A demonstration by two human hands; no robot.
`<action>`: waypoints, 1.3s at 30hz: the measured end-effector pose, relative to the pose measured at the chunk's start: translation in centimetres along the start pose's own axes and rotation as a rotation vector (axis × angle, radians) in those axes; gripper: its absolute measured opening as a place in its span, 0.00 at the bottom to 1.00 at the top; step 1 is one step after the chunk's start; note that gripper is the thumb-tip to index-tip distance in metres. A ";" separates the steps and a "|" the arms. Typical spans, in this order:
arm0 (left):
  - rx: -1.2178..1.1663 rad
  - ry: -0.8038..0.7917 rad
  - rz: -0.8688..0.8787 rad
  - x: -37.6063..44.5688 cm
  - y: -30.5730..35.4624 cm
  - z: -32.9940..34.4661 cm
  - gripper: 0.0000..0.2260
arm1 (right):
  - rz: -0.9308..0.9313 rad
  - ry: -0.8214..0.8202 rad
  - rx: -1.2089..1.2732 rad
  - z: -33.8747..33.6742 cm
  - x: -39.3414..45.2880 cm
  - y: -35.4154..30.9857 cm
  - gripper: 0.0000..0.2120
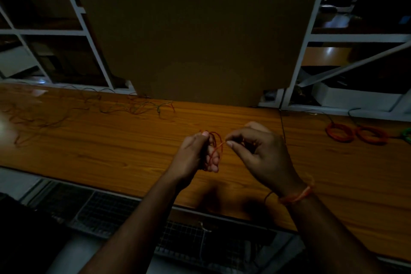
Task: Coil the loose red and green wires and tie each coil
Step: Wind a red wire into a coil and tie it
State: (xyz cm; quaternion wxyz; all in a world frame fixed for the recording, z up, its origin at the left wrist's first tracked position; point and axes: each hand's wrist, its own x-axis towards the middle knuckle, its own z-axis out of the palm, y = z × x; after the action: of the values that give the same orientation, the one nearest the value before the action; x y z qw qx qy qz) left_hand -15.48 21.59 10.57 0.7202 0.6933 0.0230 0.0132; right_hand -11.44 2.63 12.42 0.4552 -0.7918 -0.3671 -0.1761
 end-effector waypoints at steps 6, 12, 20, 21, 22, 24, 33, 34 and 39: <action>-0.239 -0.167 -0.095 -0.1 0.4 0.2 0.16 | 0.028 -0.065 0.069 0.8 1.9 0.6 0.07; -0.178 -0.277 -0.108 -0.5 0.5 -0.4 0.14 | 0.147 -0.065 0.188 1.9 1.8 1.8 0.04; -0.373 -0.290 -0.174 -0.6 1.4 -0.5 0.15 | 0.565 -0.242 0.790 3.6 -0.8 1.7 0.23; -0.344 -0.263 -0.178 -0.6 1.6 -0.3 0.16 | 0.578 -0.245 0.806 3.8 -1.0 1.9 0.24; -0.322 -0.232 -0.184 -0.6 1.8 -0.2 0.16 | 0.591 -0.239 0.793 3.9 -1.2 1.9 0.26; -0.283 -0.175 -0.187 -0.6 2.0 -0.2 0.16 | 0.592 -0.240 0.762 4.0 -1.5 2.1 0.29; -0.669 -0.343 -0.293 -0.2 0.8 0.5 0.17 | 0.374 0.031 0.383 5.4 -1.4 2.3 0.19; -0.711 -0.353 -0.312 -0.2 0.7 0.4 0.18 | 0.366 0.038 0.380 5.5 -1.4 2.4 0.19; -0.683 -0.381 -0.266 -0.3 0.4 0.2 0.12 | 0.356 0.037 0.406 5.7 -1.4 2.8 0.19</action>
State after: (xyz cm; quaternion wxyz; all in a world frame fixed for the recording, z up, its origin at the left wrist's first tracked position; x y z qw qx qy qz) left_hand -15.73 21.35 10.97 0.8956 0.3956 -0.0271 -0.2019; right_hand -10.59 6.02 6.94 0.6351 -0.7331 -0.2414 -0.0307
